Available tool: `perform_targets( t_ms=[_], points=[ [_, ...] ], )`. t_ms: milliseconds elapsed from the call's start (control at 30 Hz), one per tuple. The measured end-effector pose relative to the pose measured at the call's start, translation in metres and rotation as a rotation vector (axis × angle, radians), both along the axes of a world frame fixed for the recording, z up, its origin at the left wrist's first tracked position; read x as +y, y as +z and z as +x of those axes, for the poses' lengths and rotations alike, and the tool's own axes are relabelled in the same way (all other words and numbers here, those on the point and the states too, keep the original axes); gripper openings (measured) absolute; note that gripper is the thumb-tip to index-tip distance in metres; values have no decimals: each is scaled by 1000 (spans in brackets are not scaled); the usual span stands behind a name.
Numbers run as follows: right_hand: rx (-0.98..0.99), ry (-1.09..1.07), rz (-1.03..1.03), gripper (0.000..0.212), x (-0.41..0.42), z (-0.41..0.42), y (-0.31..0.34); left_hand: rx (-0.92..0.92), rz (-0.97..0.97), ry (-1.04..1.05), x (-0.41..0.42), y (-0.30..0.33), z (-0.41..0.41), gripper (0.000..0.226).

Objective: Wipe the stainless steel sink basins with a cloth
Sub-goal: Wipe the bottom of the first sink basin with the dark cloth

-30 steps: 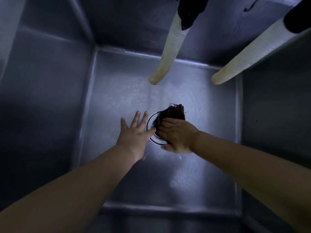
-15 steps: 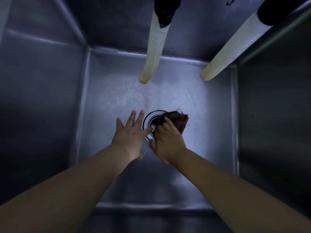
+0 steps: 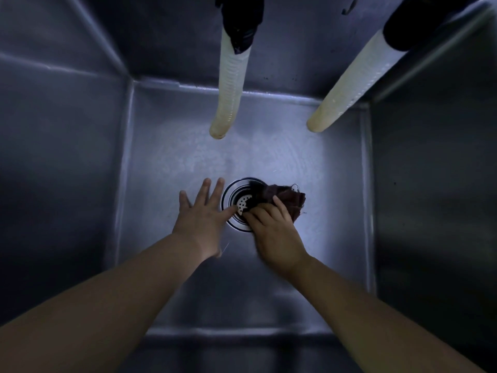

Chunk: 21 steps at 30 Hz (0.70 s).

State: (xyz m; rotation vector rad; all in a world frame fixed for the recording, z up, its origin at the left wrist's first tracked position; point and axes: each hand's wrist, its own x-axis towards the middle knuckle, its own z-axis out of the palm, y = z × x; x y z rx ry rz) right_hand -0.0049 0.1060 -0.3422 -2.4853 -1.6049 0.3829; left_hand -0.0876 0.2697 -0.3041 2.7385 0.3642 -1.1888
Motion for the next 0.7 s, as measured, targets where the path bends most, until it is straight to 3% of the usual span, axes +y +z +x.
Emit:
perform_targets(
  t_ms=[133,267,367,567,700],
  points=[
    [-157,-110,5,50,-31,2,1,-9,-8,7,0,0,0,108],
    [-129,-439,-99,57,-51,26,5,-39,-5,34,1,-1,-2,126],
    [-116,-569,-148,63,-42,54,2,-56,-5,63,1,-4,-5,137],
    [-81,-584,-174,65,41,107,-14,-78,-56,121,2,-10,-7,137],
    [-84,-436,-171,63,110,102,-15,-88,-60,131,1,-11,-6,138]
  ],
)
